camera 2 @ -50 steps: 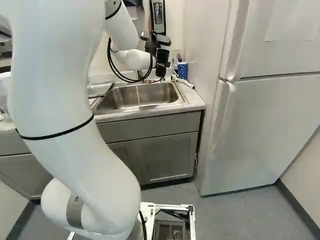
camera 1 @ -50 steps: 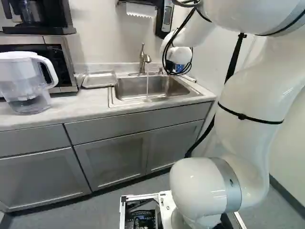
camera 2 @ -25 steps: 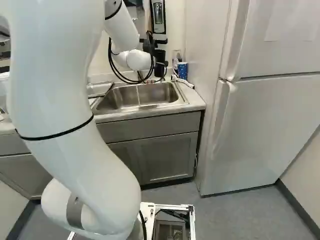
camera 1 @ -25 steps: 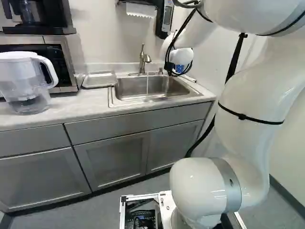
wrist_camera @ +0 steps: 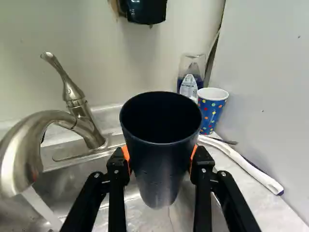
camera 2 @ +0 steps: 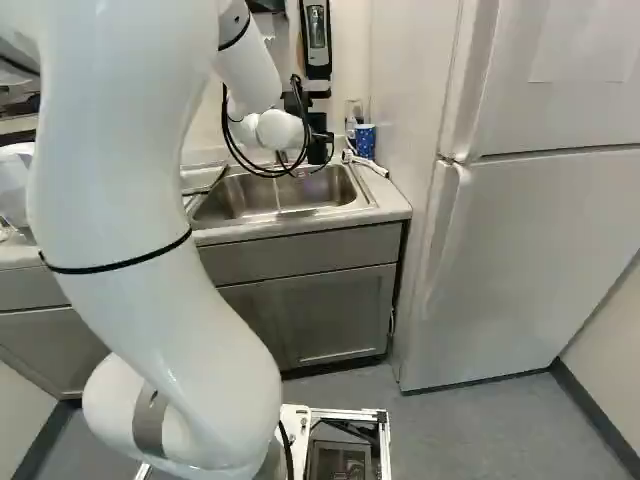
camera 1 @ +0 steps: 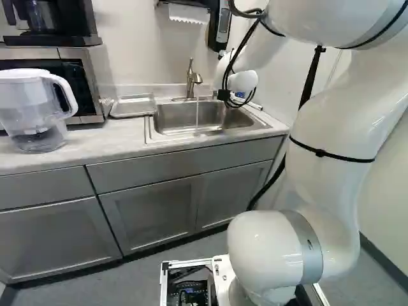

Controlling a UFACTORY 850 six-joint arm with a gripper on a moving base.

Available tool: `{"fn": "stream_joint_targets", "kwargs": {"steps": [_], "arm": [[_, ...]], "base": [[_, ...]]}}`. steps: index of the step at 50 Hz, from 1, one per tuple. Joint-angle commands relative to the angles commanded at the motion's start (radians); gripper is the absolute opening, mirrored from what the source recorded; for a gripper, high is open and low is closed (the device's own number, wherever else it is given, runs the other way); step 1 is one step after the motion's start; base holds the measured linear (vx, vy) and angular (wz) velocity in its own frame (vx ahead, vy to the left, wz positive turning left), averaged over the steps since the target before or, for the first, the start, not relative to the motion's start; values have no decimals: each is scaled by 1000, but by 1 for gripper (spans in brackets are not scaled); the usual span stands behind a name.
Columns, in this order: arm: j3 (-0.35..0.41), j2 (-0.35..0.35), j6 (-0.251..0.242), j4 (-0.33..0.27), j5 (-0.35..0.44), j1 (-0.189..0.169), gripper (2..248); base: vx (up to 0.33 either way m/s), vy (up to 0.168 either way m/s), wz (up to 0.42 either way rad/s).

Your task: Rinse the cup and place it in the tray

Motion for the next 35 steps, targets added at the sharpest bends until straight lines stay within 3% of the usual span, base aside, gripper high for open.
{"fn": "stream_joint_targets", "kwargs": {"steps": [35], "arm": [[43,-31,0,0,29,9,125]], "base": [[0,0,0]]}}
